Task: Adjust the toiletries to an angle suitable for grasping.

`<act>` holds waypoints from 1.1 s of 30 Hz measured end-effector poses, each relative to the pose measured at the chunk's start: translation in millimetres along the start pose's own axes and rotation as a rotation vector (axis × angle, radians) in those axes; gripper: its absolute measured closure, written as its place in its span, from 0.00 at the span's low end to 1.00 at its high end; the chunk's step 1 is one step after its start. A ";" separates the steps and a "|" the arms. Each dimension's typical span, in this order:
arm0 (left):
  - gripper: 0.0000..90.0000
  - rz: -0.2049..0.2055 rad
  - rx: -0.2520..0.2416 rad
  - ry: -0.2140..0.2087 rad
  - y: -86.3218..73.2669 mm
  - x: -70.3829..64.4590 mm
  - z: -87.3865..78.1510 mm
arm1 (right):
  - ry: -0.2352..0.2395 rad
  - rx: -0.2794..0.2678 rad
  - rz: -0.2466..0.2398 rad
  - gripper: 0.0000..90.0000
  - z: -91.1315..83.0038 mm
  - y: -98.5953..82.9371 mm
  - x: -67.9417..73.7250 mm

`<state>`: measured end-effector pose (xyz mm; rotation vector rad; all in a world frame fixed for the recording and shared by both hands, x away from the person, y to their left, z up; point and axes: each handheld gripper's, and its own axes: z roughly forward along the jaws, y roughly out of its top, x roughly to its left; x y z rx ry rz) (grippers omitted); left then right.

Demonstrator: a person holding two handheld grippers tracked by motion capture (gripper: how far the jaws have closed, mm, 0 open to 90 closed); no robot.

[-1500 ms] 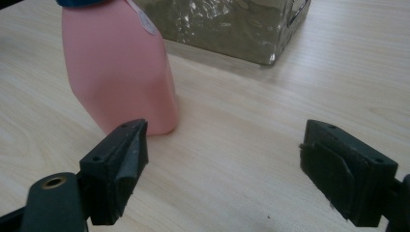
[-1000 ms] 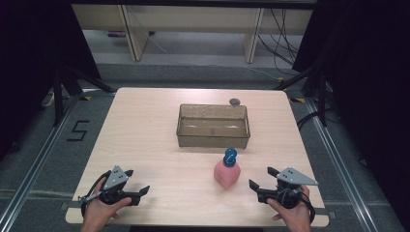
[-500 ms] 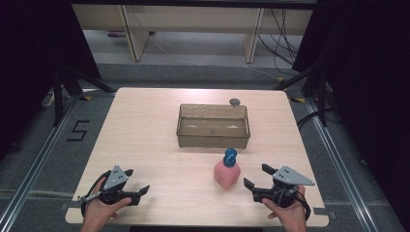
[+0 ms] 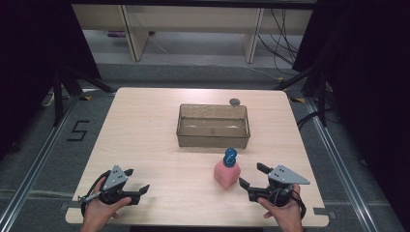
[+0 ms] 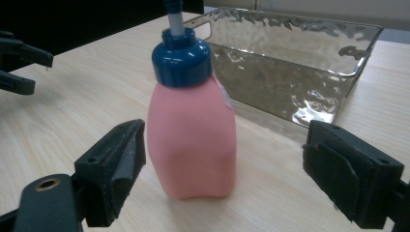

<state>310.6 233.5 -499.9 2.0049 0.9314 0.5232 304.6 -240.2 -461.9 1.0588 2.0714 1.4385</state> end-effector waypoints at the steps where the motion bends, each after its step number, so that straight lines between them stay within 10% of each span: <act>1: 0.20 -0.004 -0.006 -0.002 -0.1 -0.4 0.3 | -0.006 -0.007 -0.023 0.18 0.6 0.7 -1.2; 33: 0.19 -0.012 -0.018 -0.024 2.7 -1.6 2.8 | 0.045 -0.018 -0.056 0.19 26.0 12.8 11.2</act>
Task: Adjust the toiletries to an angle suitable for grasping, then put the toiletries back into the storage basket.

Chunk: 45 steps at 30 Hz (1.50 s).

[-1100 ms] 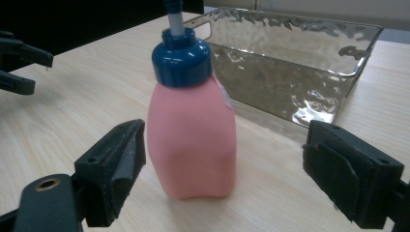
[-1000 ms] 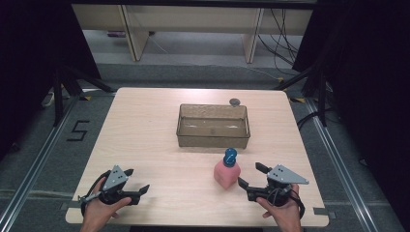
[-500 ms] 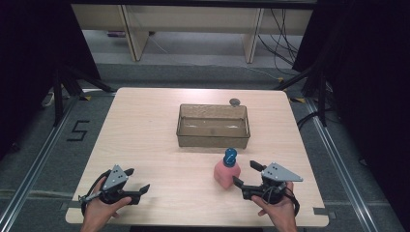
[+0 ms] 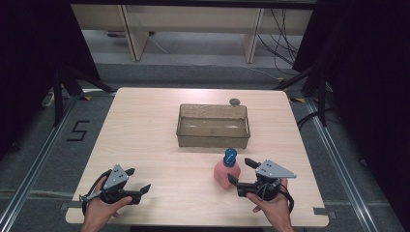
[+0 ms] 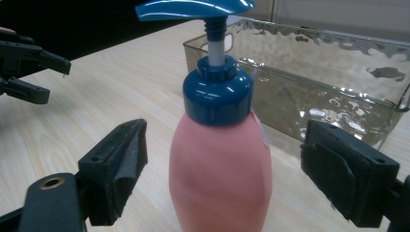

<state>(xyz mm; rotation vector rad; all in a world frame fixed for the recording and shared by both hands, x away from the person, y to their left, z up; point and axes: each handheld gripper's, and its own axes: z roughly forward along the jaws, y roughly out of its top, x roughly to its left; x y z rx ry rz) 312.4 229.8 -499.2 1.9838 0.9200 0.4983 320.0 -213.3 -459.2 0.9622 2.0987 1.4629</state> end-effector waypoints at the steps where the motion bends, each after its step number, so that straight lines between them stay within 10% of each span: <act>1: 0.19 -0.001 -0.001 -0.002 0.2 -0.3 0.2 | 0.006 0.003 0.007 0.20 0.7 0.4 0.9; 45: 0.19 0.015 0.004 -0.017 4.0 -2.1 4.6 | 0.066 -0.003 0.028 0.48 38.0 10.3 -3.0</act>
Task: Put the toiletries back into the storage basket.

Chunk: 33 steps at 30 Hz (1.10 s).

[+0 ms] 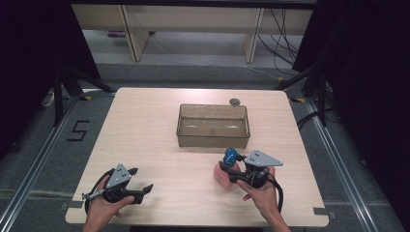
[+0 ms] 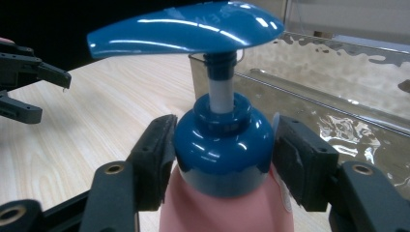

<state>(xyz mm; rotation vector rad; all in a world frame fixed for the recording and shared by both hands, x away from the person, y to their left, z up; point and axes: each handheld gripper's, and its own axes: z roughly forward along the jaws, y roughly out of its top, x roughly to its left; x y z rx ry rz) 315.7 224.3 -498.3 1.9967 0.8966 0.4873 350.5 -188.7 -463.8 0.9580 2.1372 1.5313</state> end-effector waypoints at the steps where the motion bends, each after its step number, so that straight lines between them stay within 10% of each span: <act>1: 0.19 -0.003 0.003 -0.001 -0.1 -0.2 -0.1 | -0.012 -0.009 -0.019 0.49 0.4 0.2 -1.0; 19: 0.20 0.013 0.010 -0.005 0.6 -1.8 -2.0 | -0.054 -0.012 -0.105 0.58 1.0 4.9 3.0; 33: 0.20 0.010 0.003 -0.014 0.2 -0.5 -2.8 | -0.082 -0.038 -0.056 0.60 -2.2 11.2 3.6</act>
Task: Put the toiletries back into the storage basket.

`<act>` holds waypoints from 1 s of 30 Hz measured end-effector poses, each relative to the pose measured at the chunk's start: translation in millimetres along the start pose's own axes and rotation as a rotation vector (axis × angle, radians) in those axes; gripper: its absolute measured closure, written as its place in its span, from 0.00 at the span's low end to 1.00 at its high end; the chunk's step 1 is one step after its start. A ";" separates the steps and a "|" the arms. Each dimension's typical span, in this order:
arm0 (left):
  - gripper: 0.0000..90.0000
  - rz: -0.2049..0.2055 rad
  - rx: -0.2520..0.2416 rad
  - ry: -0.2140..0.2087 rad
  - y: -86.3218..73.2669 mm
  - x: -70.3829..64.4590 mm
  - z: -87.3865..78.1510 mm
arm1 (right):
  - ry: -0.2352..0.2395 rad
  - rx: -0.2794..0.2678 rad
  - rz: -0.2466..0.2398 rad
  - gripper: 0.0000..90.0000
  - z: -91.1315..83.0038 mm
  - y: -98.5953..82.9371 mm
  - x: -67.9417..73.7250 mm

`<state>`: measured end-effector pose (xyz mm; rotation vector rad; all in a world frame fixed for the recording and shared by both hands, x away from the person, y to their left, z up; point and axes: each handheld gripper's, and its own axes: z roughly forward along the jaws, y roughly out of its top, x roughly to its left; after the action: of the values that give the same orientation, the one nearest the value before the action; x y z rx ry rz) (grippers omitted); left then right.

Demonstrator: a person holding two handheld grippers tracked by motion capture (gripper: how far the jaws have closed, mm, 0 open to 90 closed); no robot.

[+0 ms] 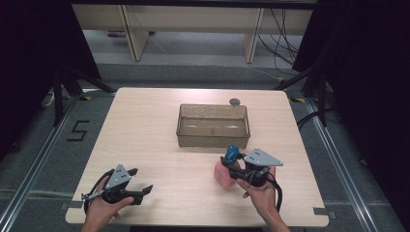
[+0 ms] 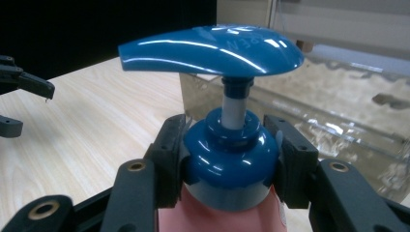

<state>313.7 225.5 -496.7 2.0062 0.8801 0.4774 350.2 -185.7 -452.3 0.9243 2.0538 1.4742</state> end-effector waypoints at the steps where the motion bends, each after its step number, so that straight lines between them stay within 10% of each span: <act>1: 0.20 0.000 0.000 0.000 0.0 0.0 0.0 | 0.000 0.000 0.000 0.60 0.0 0.0 0.0; 30: 0.21 0.018 0.018 0.002 -1.0 1.6 -1.5 | -0.030 0.007 0.014 0.60 0.6 35.1 -19.9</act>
<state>313.4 227.9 -496.6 2.0318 0.8716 0.4833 373.2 -192.7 -419.8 0.9593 2.0360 1.4528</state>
